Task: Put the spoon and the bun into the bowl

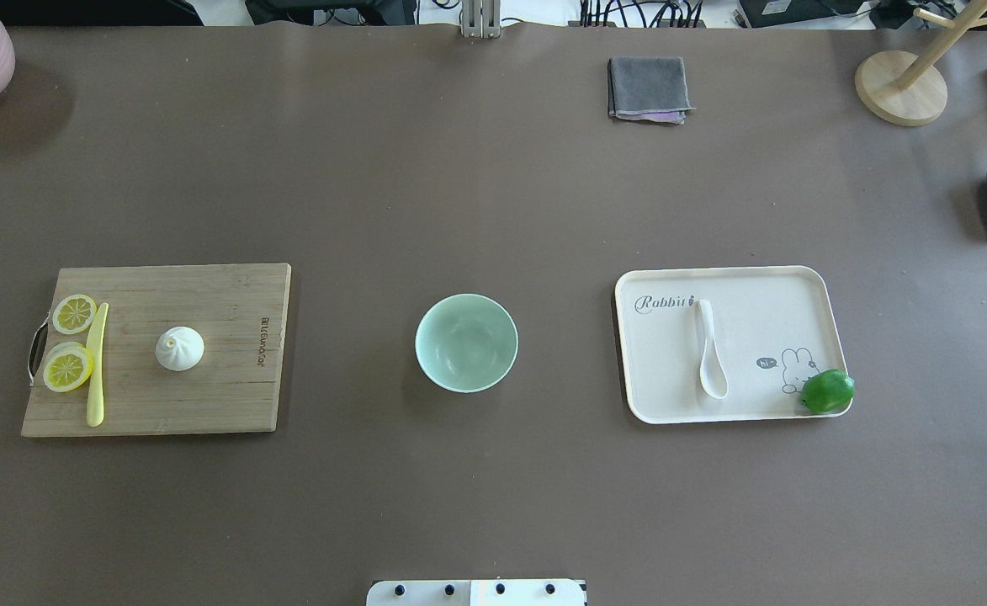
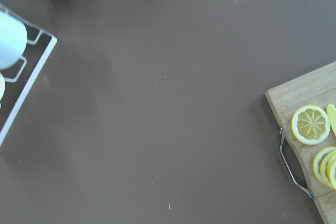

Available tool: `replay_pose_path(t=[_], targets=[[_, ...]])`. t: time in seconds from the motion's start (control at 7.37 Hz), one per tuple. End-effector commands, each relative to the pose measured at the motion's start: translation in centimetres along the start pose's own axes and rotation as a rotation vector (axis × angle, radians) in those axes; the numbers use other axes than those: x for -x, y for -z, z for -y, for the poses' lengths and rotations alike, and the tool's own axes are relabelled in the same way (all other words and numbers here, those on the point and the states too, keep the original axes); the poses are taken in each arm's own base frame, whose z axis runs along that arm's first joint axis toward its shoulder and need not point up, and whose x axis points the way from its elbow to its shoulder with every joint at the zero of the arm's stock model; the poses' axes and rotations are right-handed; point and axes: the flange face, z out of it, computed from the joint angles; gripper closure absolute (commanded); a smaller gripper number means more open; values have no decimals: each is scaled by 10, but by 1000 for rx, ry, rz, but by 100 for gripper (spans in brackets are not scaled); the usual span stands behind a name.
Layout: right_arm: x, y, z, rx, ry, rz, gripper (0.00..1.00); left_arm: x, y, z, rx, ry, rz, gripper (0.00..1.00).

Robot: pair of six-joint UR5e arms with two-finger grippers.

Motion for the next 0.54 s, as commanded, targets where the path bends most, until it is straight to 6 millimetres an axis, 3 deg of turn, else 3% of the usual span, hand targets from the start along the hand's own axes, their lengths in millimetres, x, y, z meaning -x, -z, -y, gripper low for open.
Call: replay_pose_path(t=[0.0, 0.14, 0.27, 0.41], targets=[[45, -13, 43, -19, -38, 45, 0, -5, 9, 17, -72, -73, 10, 1], [81, -30, 58, -1, -123, 78, 0, -8, 6, 17, -99, -81, -42, 1], [132, -45, 68, 13, -209, 91, 0, -12, 6, 10, -143, -103, -64, 1], [179, -60, 67, 4, -256, 57, 0, -11, -1, 12, -154, -54, -73, 1]])
